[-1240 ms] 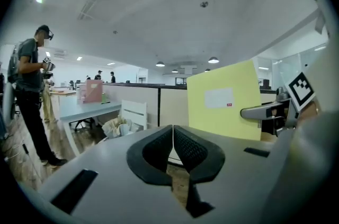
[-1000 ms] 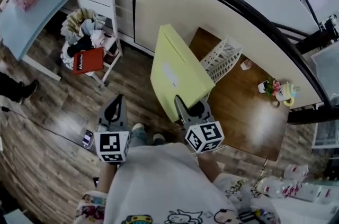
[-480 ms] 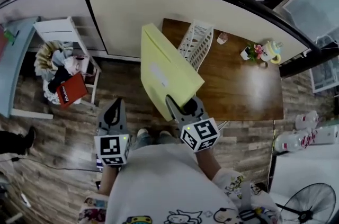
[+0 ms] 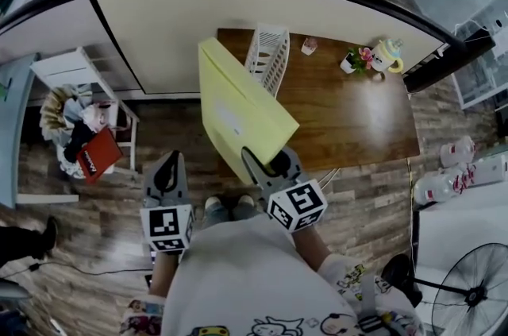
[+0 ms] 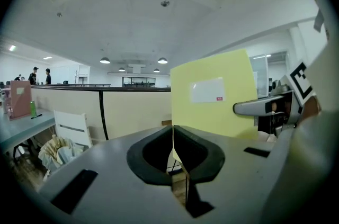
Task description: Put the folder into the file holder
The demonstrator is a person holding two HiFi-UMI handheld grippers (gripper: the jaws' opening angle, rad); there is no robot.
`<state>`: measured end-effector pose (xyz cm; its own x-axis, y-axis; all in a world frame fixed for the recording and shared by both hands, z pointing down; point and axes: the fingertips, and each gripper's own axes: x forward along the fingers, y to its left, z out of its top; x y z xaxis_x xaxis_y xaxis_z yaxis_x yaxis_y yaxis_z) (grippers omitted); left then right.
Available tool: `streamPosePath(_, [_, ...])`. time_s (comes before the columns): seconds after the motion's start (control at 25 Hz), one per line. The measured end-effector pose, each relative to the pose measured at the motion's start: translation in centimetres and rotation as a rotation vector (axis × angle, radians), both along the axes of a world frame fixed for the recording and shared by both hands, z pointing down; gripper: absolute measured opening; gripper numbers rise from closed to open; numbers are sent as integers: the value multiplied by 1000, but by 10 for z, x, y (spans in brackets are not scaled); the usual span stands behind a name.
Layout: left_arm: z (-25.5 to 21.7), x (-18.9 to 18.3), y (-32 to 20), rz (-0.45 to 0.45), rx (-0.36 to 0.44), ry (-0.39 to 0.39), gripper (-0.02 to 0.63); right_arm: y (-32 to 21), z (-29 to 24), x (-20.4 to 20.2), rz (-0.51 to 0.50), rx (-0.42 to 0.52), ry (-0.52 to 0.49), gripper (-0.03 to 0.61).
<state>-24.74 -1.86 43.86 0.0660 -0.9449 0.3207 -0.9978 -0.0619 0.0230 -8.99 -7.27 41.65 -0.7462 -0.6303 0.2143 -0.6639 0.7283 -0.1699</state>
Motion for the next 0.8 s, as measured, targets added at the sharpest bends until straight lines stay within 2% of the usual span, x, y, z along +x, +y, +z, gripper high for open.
streamPosePath(0.48, [-6, 40, -15, 64, 25, 21, 6, -3, -28, 42, 68, 16, -64, 172])
streamPosePath(0.8, [-9, 68, -29, 134, 37, 28, 6, -6, -49, 75, 141, 0, -164, 172])
